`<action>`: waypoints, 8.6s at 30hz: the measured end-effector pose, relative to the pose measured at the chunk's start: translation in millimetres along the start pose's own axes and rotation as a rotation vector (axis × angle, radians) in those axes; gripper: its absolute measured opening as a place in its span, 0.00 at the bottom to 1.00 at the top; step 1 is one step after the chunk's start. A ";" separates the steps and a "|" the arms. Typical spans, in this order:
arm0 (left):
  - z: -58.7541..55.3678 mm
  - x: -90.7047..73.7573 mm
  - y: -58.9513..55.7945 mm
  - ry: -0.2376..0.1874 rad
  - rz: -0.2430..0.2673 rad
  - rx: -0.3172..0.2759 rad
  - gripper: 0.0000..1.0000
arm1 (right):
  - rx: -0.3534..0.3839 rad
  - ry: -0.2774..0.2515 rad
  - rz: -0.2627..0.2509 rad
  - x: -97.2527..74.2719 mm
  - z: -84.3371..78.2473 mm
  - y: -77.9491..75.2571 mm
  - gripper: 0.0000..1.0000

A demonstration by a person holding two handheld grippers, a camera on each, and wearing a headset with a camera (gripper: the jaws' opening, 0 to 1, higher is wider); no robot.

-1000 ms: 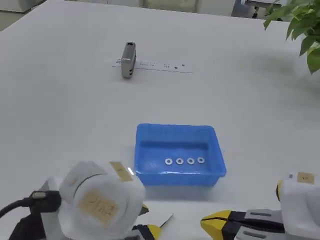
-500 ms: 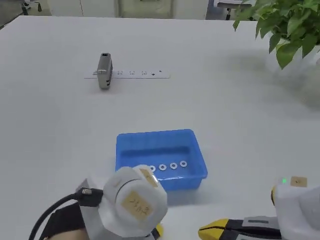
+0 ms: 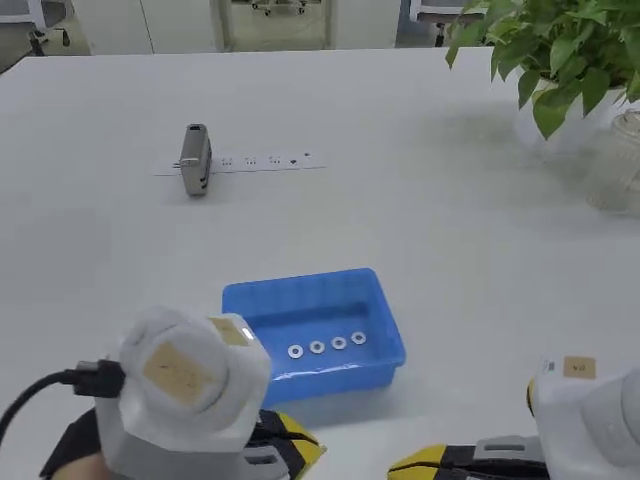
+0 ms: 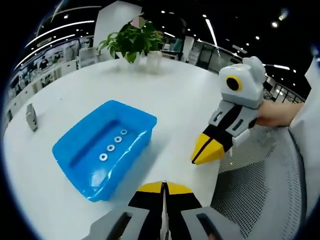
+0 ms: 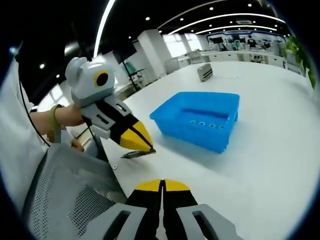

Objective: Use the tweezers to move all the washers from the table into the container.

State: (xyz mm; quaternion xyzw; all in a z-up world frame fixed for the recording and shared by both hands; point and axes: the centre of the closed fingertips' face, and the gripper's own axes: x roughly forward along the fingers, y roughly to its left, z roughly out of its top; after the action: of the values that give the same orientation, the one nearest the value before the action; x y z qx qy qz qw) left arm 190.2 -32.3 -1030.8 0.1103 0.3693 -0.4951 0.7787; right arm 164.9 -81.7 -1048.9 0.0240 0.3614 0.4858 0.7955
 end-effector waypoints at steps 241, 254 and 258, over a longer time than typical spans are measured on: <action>89.0 -42.3 -79.0 -0.266 0.020 0.015 0.12 | -0.494 -0.074 0.174 -35.2 29.3 27.4 0.03; 89.4 -34.9 -89.1 -0.135 0.004 0.173 0.10 | -0.584 -0.053 0.201 -33.4 25.5 39.0 0.03; 87.9 -32.9 -94.9 -0.121 -0.013 0.207 0.08 | -0.604 -0.036 0.212 -32.3 21.7 41.8 0.03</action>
State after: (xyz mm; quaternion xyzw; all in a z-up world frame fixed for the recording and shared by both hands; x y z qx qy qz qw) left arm 142.4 -102.9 -928.1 0.1577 0.2690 -0.5415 0.7807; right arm 137.7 -78.4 -998.8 -0.1672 0.1823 0.6509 0.7177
